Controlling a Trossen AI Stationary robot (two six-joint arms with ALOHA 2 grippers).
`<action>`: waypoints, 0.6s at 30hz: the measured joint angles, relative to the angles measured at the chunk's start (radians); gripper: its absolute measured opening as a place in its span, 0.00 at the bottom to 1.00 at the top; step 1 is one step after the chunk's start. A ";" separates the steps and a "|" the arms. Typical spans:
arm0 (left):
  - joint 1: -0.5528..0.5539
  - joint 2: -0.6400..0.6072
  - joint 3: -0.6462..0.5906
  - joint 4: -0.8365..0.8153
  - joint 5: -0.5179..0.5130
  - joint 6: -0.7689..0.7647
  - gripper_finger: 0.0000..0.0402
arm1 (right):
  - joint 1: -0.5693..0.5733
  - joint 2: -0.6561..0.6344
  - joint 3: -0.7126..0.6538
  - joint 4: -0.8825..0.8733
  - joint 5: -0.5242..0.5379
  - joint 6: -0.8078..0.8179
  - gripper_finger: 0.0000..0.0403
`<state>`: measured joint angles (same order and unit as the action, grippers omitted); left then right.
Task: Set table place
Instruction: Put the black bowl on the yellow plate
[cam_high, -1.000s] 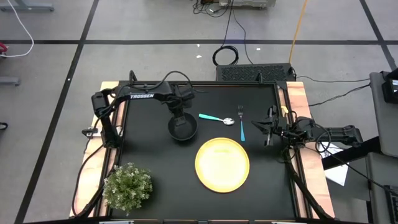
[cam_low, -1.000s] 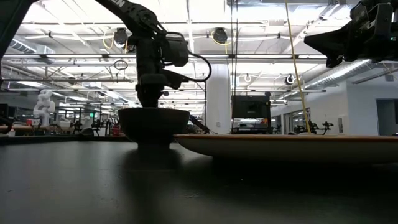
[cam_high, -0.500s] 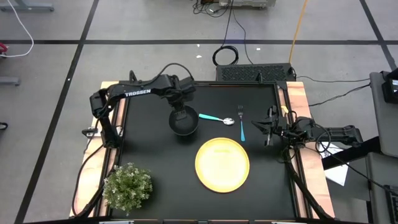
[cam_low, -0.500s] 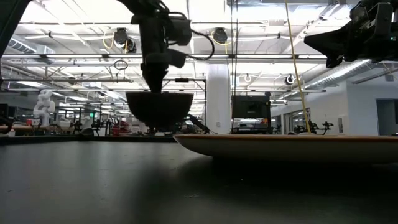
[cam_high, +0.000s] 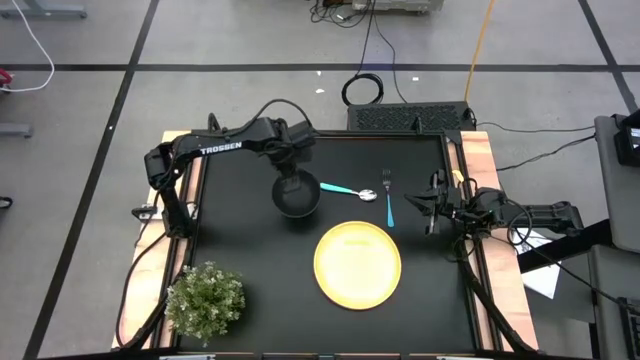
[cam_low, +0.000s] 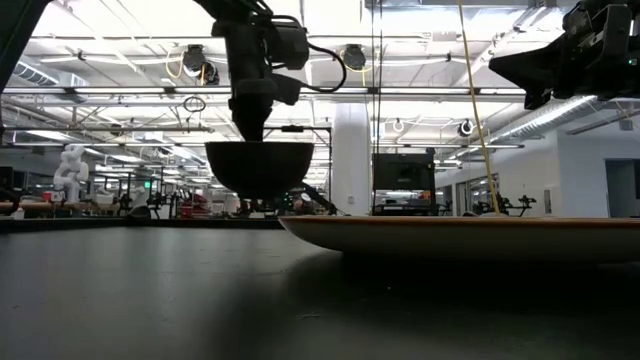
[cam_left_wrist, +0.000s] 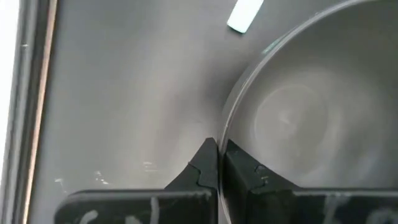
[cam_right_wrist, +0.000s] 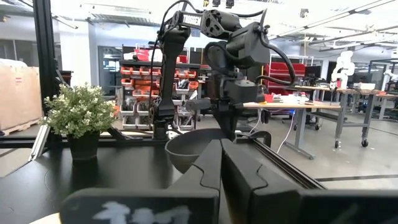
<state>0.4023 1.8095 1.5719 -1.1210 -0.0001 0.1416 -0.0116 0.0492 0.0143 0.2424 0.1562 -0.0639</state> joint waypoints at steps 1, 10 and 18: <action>0.000 0.000 0.000 -0.012 0.018 0.012 0.01 | 0.000 0.000 0.000 0.000 0.000 0.000 0.00; -0.014 -0.074 0.000 -0.059 0.085 0.042 0.01 | 0.000 0.000 0.000 0.000 0.000 0.000 0.00; -0.021 -0.217 0.001 -0.043 0.086 0.015 0.01 | 0.000 0.004 0.000 0.008 0.000 0.000 0.00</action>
<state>0.3817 1.5929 1.5726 -1.1641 0.0856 0.1564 -0.0116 0.0536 0.0141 0.2501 0.1562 -0.0639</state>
